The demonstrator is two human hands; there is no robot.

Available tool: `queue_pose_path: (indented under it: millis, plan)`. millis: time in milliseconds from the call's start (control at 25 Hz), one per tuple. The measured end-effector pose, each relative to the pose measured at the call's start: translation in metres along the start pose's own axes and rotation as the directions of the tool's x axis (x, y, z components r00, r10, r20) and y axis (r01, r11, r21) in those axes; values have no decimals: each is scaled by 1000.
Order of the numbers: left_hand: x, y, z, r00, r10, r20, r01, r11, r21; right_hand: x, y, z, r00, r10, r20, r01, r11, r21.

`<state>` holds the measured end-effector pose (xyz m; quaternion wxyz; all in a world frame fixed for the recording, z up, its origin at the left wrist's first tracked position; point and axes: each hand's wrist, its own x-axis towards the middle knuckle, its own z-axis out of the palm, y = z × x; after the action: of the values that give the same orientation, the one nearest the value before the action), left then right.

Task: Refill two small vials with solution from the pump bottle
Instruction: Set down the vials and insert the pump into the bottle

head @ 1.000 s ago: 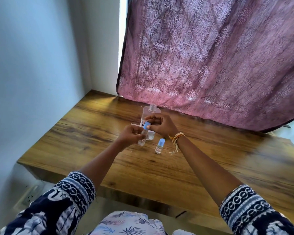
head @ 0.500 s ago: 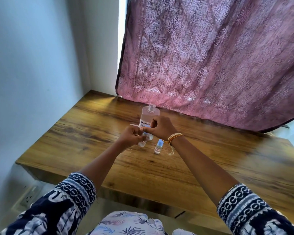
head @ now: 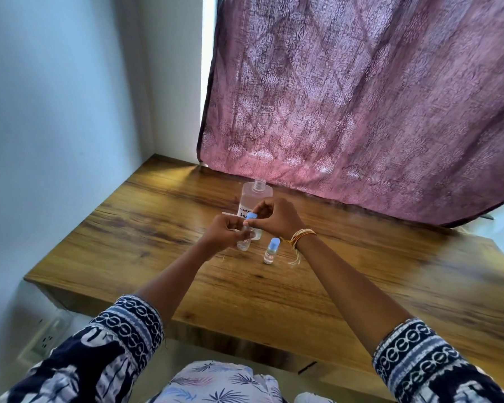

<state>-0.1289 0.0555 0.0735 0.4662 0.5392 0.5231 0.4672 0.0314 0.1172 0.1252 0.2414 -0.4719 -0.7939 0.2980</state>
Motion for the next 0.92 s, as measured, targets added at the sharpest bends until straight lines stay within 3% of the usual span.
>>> queue_pose_path:
  millis: [200, 400, 600, 840, 920]
  plan:
    - [1, 0, 2, 1000, -19, -2, 19, 1000, -10, 2, 0, -3, 982, 4, 191, -45, 976, 214]
    - [3, 2, 2, 1000, -26, 5, 27, 999, -20, 0, 0, -3, 1000, 16, 16, -18, 991, 131]
    - [2, -1, 0, 1000, -4, -3, 4, 1000, -16, -1, 0, -3, 985, 13, 173, -64, 953, 297]
    - [6, -1, -2, 999, -30, -22, 30, 999, -12, 0, 0, -2, 996, 47, 76, -69, 947, 315]
    - [7, -3, -3, 1000, -23, -9, 23, 999, -28, 1, -1, 0, 990, 57, 126, -95, 942, 322]
